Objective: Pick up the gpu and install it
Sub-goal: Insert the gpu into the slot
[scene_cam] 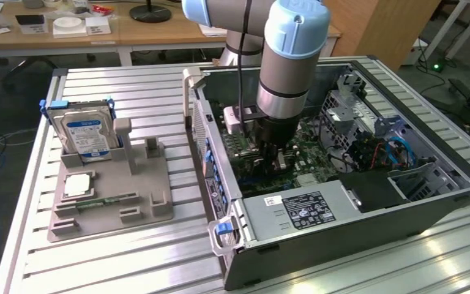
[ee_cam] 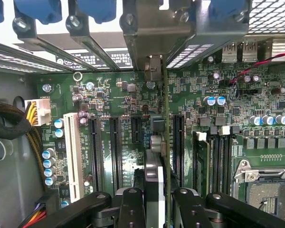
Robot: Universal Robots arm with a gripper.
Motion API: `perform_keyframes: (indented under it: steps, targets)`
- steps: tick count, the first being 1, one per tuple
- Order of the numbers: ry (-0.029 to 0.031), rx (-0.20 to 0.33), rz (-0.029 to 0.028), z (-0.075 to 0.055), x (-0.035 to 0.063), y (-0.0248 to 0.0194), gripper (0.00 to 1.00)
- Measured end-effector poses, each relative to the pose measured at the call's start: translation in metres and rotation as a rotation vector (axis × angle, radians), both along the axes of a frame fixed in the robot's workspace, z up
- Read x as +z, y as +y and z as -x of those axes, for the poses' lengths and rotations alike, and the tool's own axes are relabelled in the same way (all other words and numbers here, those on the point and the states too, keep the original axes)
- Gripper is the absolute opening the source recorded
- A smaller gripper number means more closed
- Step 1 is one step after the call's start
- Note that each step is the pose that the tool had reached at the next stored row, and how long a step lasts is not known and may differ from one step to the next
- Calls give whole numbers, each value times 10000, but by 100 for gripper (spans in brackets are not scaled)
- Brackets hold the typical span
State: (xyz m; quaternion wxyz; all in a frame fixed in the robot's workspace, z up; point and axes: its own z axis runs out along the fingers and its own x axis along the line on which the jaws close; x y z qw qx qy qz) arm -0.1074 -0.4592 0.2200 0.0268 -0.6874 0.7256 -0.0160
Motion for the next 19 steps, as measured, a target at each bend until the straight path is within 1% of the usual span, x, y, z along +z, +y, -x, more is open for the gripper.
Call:
perform_keyframes:
  steps: [10, 14, 19]
  targets:
    - [0, 1, -8, 1, -16, 0, 28]
    - [-2, 7, -36, 6, -24, 0, 28]
    - [-4, 6, -41, 6, -25, 0, 28]
